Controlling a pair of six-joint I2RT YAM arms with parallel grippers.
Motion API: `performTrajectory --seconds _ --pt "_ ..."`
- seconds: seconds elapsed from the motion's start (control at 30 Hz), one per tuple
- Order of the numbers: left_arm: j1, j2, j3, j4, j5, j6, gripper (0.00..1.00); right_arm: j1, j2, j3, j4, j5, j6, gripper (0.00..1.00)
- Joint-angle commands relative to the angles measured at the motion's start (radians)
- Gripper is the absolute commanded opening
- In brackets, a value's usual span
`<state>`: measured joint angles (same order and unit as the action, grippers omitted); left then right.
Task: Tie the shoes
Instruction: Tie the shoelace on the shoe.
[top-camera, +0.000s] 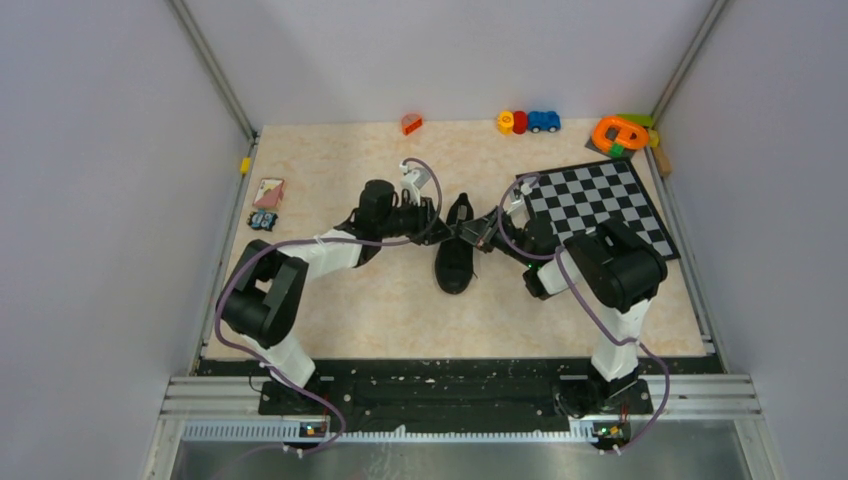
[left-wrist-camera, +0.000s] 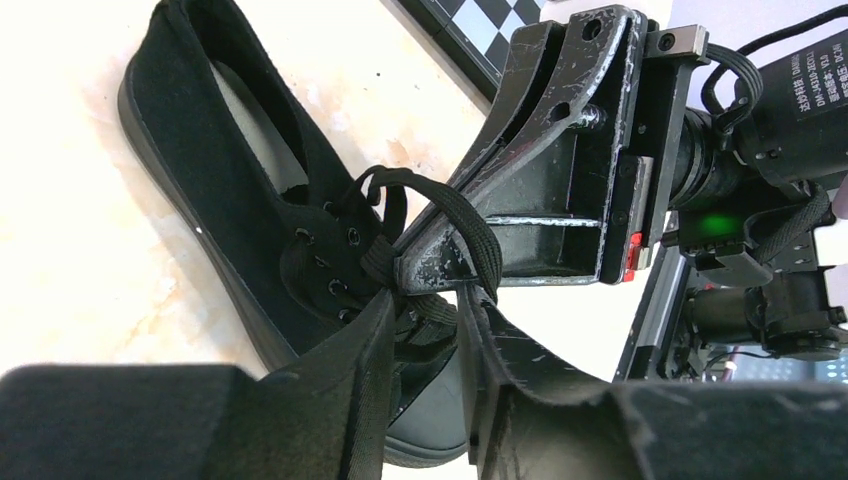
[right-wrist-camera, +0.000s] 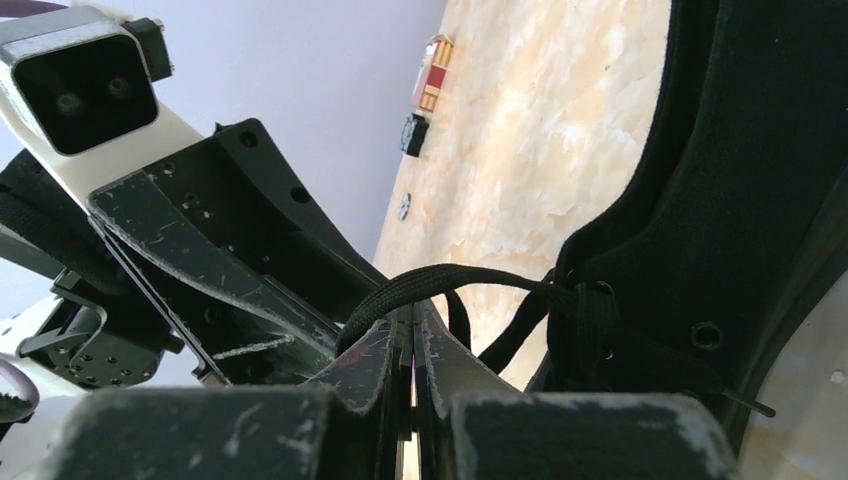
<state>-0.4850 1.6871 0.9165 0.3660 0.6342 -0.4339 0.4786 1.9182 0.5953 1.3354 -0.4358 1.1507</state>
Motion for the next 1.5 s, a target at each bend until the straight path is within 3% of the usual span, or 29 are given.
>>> performTrajectory --seconds 0.0,0.1,0.3,0.63,0.9,1.07,1.13,1.37,1.47 --pt "-0.004 -0.013 -0.037 0.069 0.028 -0.021 0.36 0.007 0.010 0.017 0.105 -0.024 0.014 0.00" --pt "-0.002 -0.022 -0.054 0.065 0.008 -0.021 0.38 0.007 0.011 0.023 0.104 -0.024 0.017 0.00" --pt "0.022 -0.041 -0.089 0.128 0.019 -0.045 0.30 0.006 0.011 0.024 0.104 -0.024 0.017 0.00" --pt "0.027 -0.016 -0.079 0.226 0.097 -0.078 0.39 0.008 0.018 0.022 0.121 -0.027 0.029 0.00" --pt "0.027 0.025 -0.064 0.261 0.105 -0.093 0.33 0.013 0.020 0.026 0.127 -0.023 0.041 0.00" --pt "0.027 0.041 -0.043 0.262 0.113 -0.088 0.14 0.014 0.027 0.029 0.142 -0.025 0.052 0.00" --pt "0.027 0.026 -0.054 0.261 0.092 -0.065 0.01 0.014 0.020 0.026 0.134 -0.025 0.047 0.00" --pt "0.030 -0.027 -0.010 0.009 0.016 0.086 0.00 0.008 -0.019 0.010 0.077 -0.011 0.006 0.12" --pt "0.030 -0.057 0.028 -0.129 -0.067 0.168 0.00 0.004 -0.099 -0.016 -0.041 0.034 -0.052 0.14"
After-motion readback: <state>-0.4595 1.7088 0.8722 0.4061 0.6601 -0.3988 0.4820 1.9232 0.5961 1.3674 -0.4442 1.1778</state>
